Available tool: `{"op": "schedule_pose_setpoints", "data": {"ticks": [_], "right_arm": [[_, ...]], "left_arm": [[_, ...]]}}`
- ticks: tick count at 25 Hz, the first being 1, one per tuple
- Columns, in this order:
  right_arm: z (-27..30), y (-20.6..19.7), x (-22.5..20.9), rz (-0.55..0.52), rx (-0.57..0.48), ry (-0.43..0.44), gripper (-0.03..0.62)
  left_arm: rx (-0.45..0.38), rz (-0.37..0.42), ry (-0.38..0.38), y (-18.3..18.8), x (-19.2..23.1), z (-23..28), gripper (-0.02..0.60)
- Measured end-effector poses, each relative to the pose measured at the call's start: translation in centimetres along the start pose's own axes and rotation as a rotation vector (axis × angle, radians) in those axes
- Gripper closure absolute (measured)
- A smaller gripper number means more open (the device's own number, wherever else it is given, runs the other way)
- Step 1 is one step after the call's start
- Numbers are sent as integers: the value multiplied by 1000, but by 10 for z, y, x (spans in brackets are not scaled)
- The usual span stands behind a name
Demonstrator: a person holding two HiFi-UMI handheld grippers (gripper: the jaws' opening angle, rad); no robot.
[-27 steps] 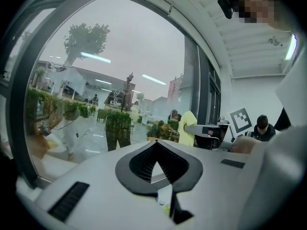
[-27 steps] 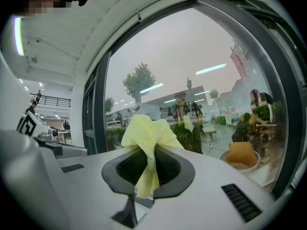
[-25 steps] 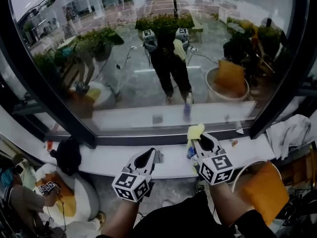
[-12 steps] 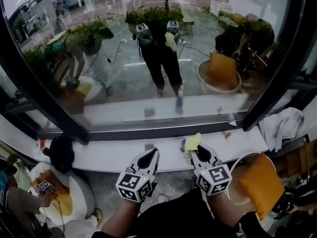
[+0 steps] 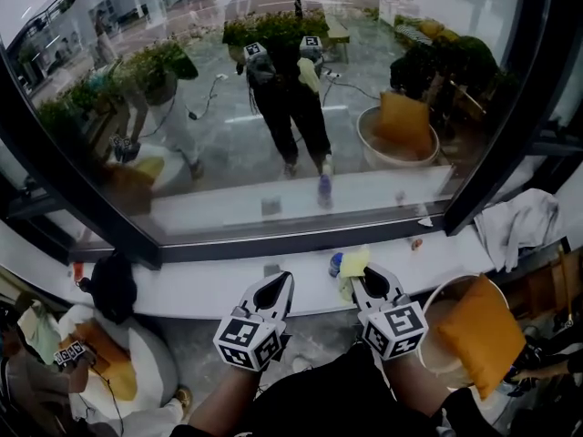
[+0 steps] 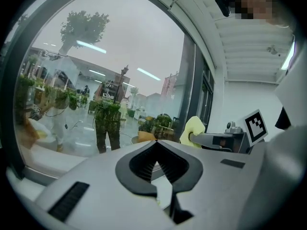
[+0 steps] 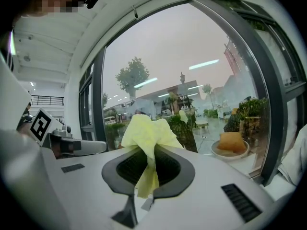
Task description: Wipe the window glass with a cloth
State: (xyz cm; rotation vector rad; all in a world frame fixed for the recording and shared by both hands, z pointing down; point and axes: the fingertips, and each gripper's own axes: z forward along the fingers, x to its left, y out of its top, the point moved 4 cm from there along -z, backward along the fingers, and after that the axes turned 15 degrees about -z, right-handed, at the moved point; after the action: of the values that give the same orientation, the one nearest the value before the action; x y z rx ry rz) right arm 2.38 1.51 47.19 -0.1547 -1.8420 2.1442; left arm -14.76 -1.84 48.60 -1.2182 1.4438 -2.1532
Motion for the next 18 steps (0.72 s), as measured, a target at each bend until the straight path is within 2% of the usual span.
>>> {"op": "schedule_pose_setpoints", "data": {"ticks": [18], "right_arm": [[-11, -1, 3, 8, -3, 8, 540]], "left_arm": [[1, 7, -12, -5, -9, -3, 574]]}}
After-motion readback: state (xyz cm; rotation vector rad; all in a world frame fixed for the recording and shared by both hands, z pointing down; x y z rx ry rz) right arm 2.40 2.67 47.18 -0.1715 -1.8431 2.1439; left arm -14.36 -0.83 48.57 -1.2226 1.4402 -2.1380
